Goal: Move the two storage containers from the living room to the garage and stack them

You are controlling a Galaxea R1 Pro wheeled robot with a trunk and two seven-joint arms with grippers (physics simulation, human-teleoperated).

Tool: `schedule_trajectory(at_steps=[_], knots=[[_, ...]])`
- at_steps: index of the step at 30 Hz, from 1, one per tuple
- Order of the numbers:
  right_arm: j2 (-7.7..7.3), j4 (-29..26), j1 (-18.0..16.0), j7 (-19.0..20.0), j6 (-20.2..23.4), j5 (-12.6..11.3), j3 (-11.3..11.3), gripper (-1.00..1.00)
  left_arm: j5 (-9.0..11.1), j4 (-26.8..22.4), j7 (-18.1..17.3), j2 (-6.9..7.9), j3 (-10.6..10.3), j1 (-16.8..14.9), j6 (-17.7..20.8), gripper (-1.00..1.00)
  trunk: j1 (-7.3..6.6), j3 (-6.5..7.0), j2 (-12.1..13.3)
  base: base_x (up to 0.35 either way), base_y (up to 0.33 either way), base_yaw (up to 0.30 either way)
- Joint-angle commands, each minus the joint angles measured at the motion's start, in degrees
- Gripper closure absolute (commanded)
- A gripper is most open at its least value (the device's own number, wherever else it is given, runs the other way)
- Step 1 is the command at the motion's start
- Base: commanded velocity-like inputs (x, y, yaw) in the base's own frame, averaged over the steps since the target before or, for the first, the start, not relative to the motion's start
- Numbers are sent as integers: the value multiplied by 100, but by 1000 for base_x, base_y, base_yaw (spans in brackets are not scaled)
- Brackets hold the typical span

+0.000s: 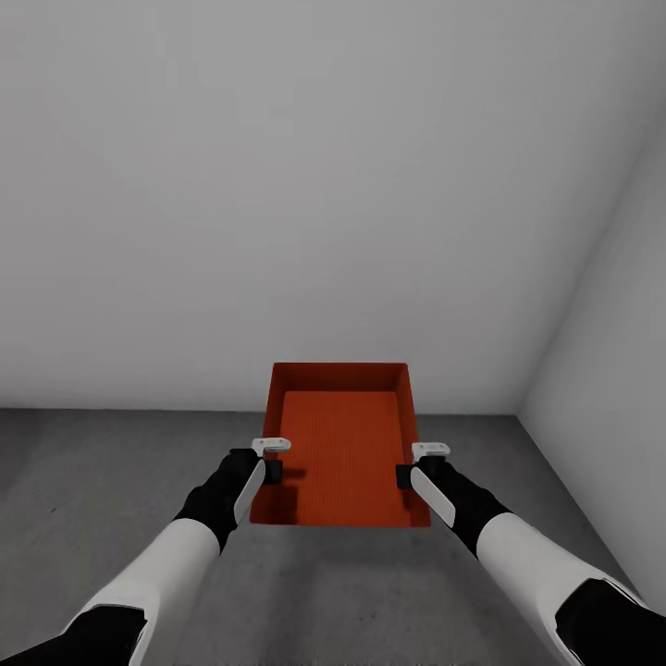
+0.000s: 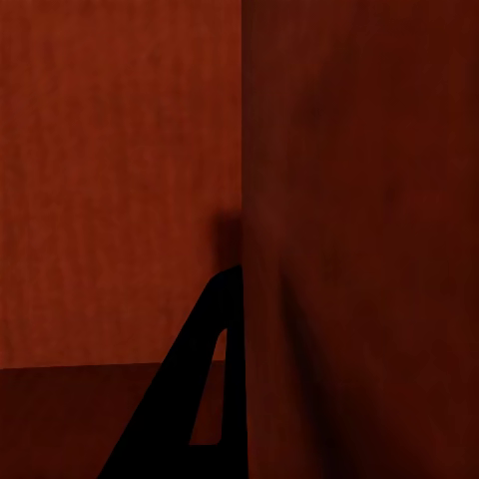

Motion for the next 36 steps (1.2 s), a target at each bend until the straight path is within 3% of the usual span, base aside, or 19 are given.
schedule_trajectory(at_steps=[1,36], knots=[[-316,-16,-10,-119,-149,269,-278,100,19,0,59,5,-12,-1,36,100,23,-36,-49,0,0,0],[-317,-9,-10,-119,-157,269,-278,100,20,8,59,7,-12,-1,18,100,792,-989,-1453,0,0,0]])
